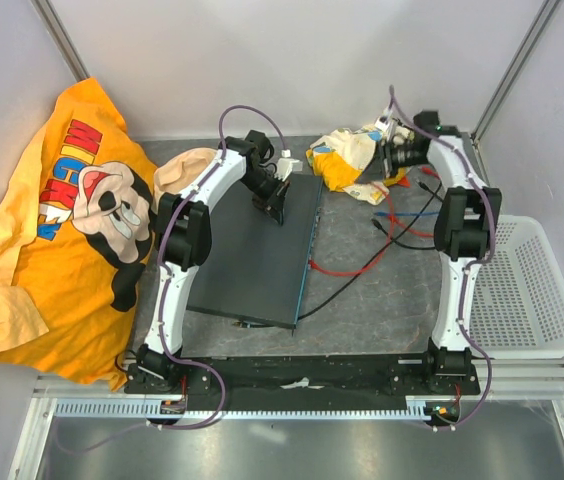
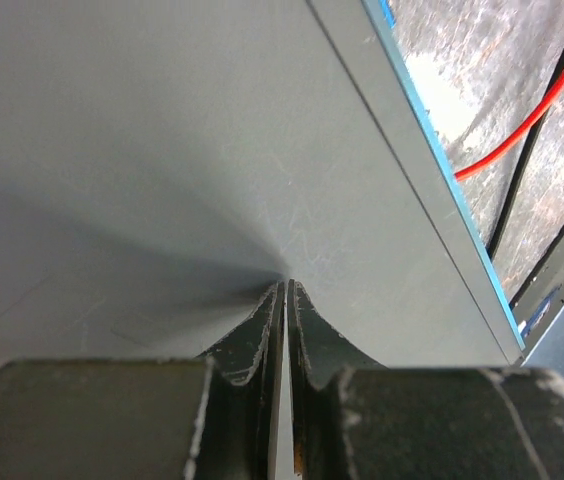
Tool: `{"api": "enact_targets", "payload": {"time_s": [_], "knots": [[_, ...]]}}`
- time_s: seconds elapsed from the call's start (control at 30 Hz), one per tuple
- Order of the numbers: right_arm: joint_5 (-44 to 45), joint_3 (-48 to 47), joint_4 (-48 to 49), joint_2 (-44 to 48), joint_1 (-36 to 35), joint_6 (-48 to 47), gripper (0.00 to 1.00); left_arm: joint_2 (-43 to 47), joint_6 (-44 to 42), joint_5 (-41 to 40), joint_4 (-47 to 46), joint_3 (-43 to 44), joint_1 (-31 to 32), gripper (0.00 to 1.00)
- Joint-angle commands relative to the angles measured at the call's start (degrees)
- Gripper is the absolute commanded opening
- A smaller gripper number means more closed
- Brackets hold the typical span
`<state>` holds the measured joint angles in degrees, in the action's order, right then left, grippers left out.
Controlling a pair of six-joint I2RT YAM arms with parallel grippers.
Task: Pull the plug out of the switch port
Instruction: Pull the connector from the switch port, then place the connector at the center of the board.
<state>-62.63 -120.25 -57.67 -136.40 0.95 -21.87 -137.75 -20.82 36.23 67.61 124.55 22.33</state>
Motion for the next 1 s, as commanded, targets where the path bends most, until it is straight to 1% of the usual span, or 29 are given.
{"api": "enact_targets", "payload": {"time_s": [0.0, 0.1, 0.13, 0.2, 0.23, 0.3, 0.33, 0.37, 0.4, 0.43, 0.5, 0.53, 0.6, 0.7, 0.73, 0.8, 0.87, 0.9, 0.93, 0.97], "knots": [[4.26, -12.10, 7.74, 7.20, 0.89, 5.77, 0.00, -2.00, -1.15, -0.19, -6.70, -0.62, 0.61, 0.12], [10.41, -19.40, 13.09, 9.65, 0.89, 8.85, 0.00, -0.94, -0.89, 0.24, -8.54, -2.82, 0.52, 0.12], [12.08, -22.46, 16.50, 10.27, 0.98, 10.17, 0.00, -0.68, -0.89, 0.59, -8.81, -3.95, 0.52, 0.12], [15.24, -24.41, 21.08, 12.73, 1.24, 14.99, 0.00, 0.11, -0.80, 1.12, -9.86, -4.84, 0.61, 0.12], [15.43, -25.12, 26.85, 13.61, 1.33, 17.27, 0.00, 0.29, -0.63, 1.56, -10.13, -5.37, 0.61, 0.12], [16.05, -25.13, 32.94, 16.24, 1.77, 25.96, 0.00, 0.73, -0.54, 1.91, -10.48, -5.63, 0.61, 0.12], [15.79, -25.39, 38.80, 16.77, 1.86, 28.87, 0.00, 0.82, -0.36, 2.09, -10.75, -5.55, 0.61, 0.12], [15.44, -25.56, 41.47, 17.74, 1.86, 32.38, 0.00, 0.82, -0.19, 2.18, -10.92, -5.55, 0.61, 0.12], [14.91, -25.74, 44.11, 18.18, 1.86, 38.33, 0.00, 1.08, -0.01, 2.35, -11.10, -5.37, 0.53, 0.12], [14.82, -25.65, 49.44, 18.88, 1.86, 41.61, 0.00, 1.34, 0.42, 2.70, -11.36, -5.02, 0.52, 0.12], [14.82, -25.65, 53.35, 19.41, 1.86, 47.67, 0.00, 2.48, 0.87, 3.58, -11.98, -4.93, 0.61, 0.13], [14.99, -25.83, 55.80, 19.85, 1.86, 48.84, 0.00, 2.92, 1.65, 4.46, -12.50, -4.93, 0.61, 0.13], [15.43, -26.18, 57.22, 20.38, 1.95, 51.21, 0.00, 3.80, 2.45, 5.34, -12.86, -4.85, 0.61, 0.13], [15.17, -26.88, 58.03, 20.82, 1.95, 50.18, 0.00, 4.60, 3.94, 6.66, -13.56, -4.76, 0.61, 0.13], [15.17, -25.93, 57.76, 21.17, 1.95, 47.91, 0.00, 4.95, 4.55, 6.92, -13.65, -4.84, 0.79, 0.13], [14.65, -23.82, 53.47, 21.26, 2.12, 46.22, 0.00, 5.04, 4.73, 6.93, -13.74, -4.93, 0.96, 0.13], [14.20, -19.87, 50.04, 21.35, 2.47, 41.84, 0.00, 5.21, 4.73, 6.84, -13.74, -5.28, 1.14, 0.13], [14.38, -18.55, 46.02, 21.35, 2.65, 39.64, 0.00, 5.21, 4.73, 6.66, -13.74, -5.46, 1.14, 0.13], [15.08, -16.88, 43.02, 21.09, 2.91, 37.10, 0.00, 5.30, 4.65, 6.58, -13.74, -5.81, 1.05, 0.13], [18.48, -16.34, 40.03, 21.00, 3.44, 31.50, 0.00, 5.39, 4.65, 6.40, -13.74, -6.07, 1.05, 0.13]]}}
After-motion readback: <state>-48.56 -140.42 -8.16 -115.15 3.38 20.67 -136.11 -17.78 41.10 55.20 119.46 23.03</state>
